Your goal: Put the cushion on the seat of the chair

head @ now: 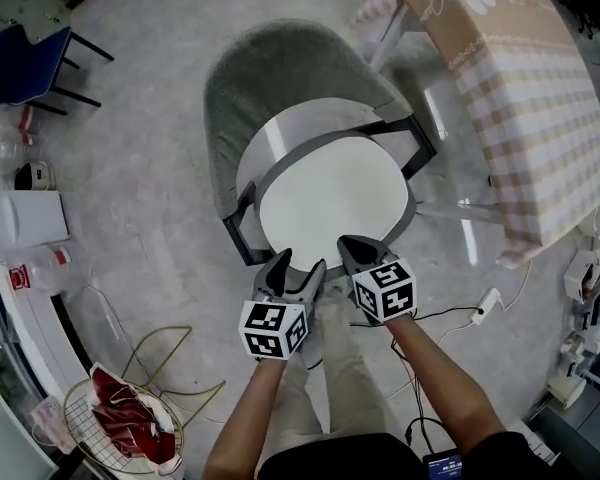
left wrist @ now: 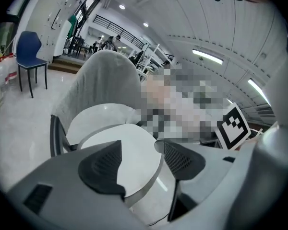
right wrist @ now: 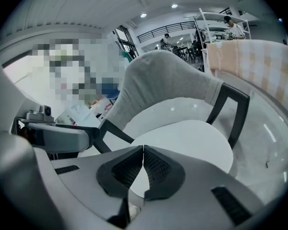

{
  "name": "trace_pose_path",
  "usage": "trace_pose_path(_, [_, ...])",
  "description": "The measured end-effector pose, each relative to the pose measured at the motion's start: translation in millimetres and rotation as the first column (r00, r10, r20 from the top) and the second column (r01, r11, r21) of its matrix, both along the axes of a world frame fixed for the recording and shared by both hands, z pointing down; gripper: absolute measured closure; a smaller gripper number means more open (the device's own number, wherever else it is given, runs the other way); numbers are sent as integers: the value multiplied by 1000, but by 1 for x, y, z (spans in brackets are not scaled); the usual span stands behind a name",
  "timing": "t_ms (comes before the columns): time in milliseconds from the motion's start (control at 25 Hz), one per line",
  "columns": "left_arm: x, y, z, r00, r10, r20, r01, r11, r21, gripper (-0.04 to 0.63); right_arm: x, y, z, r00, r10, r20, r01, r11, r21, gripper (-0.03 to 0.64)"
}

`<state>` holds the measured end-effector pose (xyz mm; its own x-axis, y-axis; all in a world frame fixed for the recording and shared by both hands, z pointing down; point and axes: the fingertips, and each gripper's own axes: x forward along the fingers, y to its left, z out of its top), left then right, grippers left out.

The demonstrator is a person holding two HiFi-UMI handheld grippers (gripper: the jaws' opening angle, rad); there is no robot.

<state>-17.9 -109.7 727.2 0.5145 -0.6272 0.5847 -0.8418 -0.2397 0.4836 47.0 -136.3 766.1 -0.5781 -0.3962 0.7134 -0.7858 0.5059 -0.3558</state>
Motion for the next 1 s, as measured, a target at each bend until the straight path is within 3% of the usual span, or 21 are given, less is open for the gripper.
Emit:
trace_pose_path(520, [-17, 17, -68, 998, 40, 53, -43, 998, 46, 428, -17, 15, -90, 999, -33, 2, 33, 998, 55, 598])
trace_pose_path(1000, [-40, 23, -132, 997, 34, 73, -43, 991, 125, 543, -27, 13, -165, 999, 23, 40, -28, 992, 121, 598])
